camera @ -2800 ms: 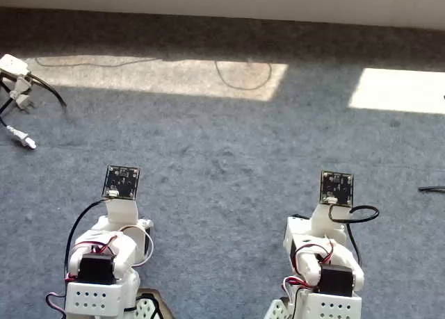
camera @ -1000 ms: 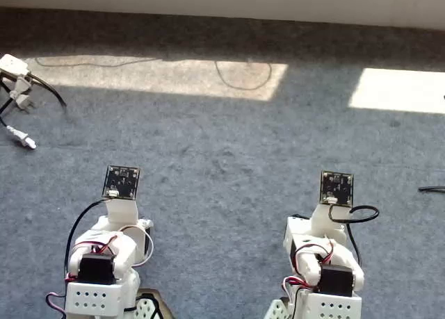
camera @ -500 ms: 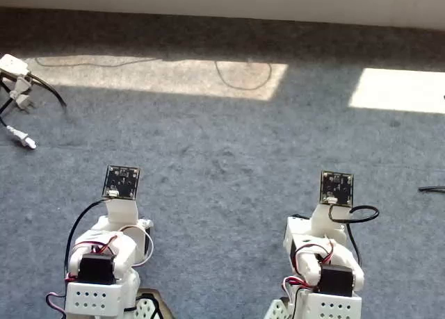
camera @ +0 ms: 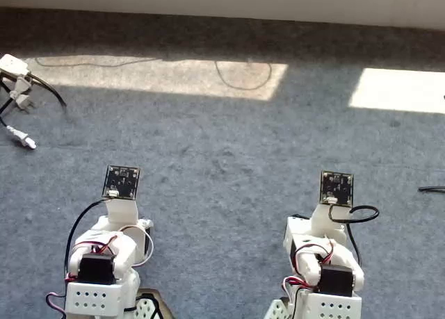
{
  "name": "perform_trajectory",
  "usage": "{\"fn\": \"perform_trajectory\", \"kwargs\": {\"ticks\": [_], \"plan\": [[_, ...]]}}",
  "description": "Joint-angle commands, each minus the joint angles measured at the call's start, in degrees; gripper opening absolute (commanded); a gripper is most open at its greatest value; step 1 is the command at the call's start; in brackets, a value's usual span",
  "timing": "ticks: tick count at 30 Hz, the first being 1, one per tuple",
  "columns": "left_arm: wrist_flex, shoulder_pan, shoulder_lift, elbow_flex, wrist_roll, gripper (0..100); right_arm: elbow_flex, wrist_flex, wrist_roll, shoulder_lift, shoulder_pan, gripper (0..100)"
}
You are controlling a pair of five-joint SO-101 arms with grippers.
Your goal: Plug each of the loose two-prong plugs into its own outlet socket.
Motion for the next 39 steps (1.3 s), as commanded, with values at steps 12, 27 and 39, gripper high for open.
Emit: {"fn": "perform_trajectory", "kwargs": {"ticks": [12,27,39], "plan": [[0.26,0.75,-0.31,0.84,-0.26,10,7.69,0.31,-0.44,-0.48,-11.21,0.9],[0.26,0.75,-0.31,0.84,-0.26,10,6.64,-19.91,-0.70,-0.57,-5.41,0.9],[0.26,0.75,-0.31,0.84,-0.26,10,-1.71,-66.68,-16.97,-0.57,44.18,0.9]]}}
